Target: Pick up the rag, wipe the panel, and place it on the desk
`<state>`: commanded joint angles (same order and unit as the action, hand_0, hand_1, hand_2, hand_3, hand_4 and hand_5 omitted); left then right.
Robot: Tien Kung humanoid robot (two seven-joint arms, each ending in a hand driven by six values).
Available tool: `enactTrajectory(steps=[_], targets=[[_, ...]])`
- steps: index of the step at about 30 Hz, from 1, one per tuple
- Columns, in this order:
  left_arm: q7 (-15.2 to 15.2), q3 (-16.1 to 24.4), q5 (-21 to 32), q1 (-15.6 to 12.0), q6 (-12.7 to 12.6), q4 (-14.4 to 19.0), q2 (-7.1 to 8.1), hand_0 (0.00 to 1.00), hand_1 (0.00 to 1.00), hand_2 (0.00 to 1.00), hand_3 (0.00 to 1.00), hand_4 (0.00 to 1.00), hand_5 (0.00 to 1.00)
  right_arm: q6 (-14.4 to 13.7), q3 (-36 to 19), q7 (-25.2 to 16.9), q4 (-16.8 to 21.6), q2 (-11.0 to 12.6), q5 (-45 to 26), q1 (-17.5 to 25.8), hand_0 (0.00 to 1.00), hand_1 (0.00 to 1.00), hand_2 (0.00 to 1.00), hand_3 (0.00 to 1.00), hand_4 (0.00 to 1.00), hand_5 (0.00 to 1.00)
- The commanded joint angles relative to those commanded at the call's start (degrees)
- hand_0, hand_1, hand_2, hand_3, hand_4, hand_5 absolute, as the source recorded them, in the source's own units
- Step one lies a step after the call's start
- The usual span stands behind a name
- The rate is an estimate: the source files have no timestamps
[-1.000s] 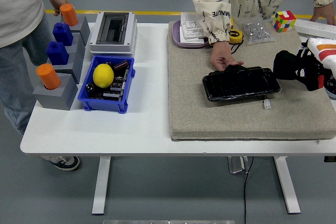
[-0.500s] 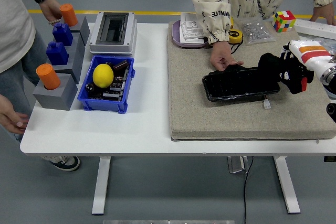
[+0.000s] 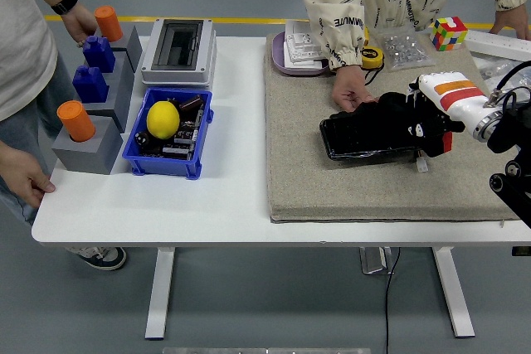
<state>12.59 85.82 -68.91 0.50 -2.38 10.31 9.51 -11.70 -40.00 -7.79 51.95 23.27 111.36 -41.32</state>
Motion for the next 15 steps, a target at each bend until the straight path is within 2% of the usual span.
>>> enactTrajectory(steps=[15], targets=[[0.14,0.32,-0.27,0.11,0.05,0.0,0.02,0.651,0.697,0.746,0.567,0.599,0.476,-0.04,7.01,0.62,5.09,-3.96,-1.04,-2.45,0.236,0.33,0.385,0.372,0.906,0.002]])
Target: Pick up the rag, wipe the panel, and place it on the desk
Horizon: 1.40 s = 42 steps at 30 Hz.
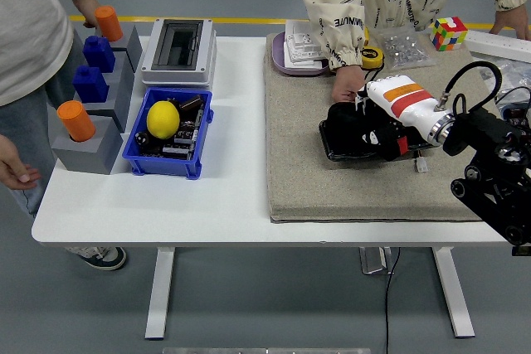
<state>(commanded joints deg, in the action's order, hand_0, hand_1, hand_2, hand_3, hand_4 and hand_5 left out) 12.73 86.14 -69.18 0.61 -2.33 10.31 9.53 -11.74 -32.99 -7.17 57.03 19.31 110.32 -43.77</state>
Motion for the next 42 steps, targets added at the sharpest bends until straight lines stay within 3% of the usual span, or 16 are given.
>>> enactTrajectory(steps=[8,15,34,42], targets=[[-0.05,-0.1,0.03,0.11,0.01,0.0,0.0,0.651,0.697,0.746,0.566,0.599,0.477,0.12,3.31,0.34,3.2,-2.05,-0.44,-0.61,0.243,0.33,0.385,0.373,0.907,0.002],[-0.06,-0.15,0.08,0.28,0.0,0.0,0.06,0.651,0.697,0.746,0.565,0.599,0.477,0.05,2.83,0.29,2.31,-2.01,-0.63,-1.04,0.242,0.33,0.385,0.373,0.907,0.002],[-0.17,-0.1,0.4,0.44,0.0,0.0,-0.22,0.651,0.697,0.746,0.566,0.599,0.477,0.27,-5.79,0.01,-3.24,4.41,0.03,2.28,0.241,0.33,0.385,0.372,0.91,0.002],[-0.04,0.18,0.16,0.3,-0.03,0.0,-0.24,0.65,0.697,0.747,0.567,0.599,0.477,0.49,-9.37,-0.06,-4.23,8.14,0.48,4.64,0.24,0.331,0.385,0.372,0.91,0.002]])
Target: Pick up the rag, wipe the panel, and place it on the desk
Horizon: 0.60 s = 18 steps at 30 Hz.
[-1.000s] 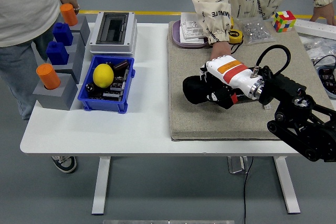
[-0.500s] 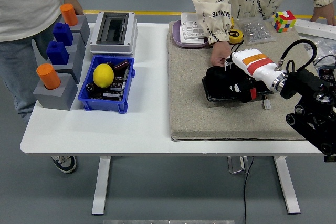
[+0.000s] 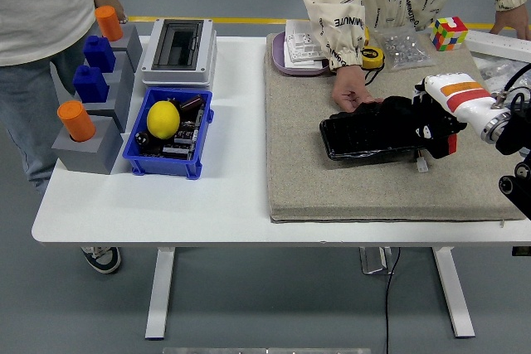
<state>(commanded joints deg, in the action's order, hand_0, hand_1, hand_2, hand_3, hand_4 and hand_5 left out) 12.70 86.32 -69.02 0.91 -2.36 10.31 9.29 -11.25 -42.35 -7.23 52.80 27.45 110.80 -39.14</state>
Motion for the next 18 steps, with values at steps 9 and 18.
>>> enactTrajectory(steps=[9,18], targets=[[-0.03,-0.25,0.07,-0.12,0.03,0.0,-0.03,0.65,0.697,0.746,0.566,0.599,0.477,0.06,-4.19,-0.1,-2.29,2.49,0.76,2.71,0.24,0.331,0.385,0.372,0.91,0.002],[0.0,-0.44,0.08,-0.23,0.02,0.0,-0.03,0.651,0.697,0.745,0.567,0.6,0.477,0.16,-5.08,-0.07,-3.56,3.27,1.26,3.81,0.24,0.331,0.385,0.372,0.911,0.002]])
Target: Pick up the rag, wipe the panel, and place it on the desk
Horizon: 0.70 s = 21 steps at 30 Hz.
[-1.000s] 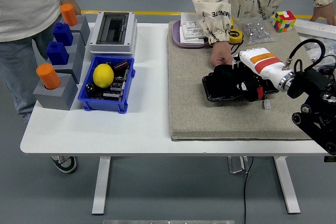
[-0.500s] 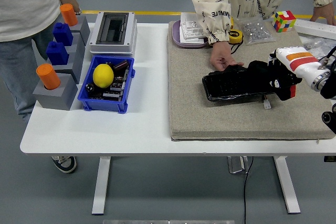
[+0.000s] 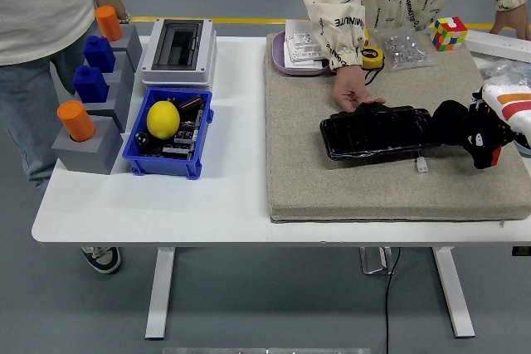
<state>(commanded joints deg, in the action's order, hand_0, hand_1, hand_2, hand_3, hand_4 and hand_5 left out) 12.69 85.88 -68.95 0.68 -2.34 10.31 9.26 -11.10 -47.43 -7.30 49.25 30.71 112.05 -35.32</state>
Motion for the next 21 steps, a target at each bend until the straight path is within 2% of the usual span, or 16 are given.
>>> enactTrajectory(steps=[12,17,21], targets=[[0.06,0.06,-0.05,-0.12,0.01,0.0,0.1,0.651,0.697,0.746,0.566,0.599,0.476,0.06,1.62,0.38,2.66,-0.62,0.53,-1.72,0.24,0.331,0.385,0.372,0.91,0.002],[-0.01,0.05,0.04,-0.04,0.02,0.0,0.07,0.651,0.697,0.746,0.566,0.599,0.476,0.01,1.85,0.52,4.11,-1.94,0.61,-2.19,0.24,0.331,0.384,0.371,0.91,0.002],[-0.1,-0.08,0.19,0.14,0.03,0.0,0.07,0.651,0.697,0.746,0.566,0.599,0.476,-0.17,2.06,0.53,4.78,-3.97,0.64,-2.47,0.24,0.331,0.384,0.371,0.91,0.002]])
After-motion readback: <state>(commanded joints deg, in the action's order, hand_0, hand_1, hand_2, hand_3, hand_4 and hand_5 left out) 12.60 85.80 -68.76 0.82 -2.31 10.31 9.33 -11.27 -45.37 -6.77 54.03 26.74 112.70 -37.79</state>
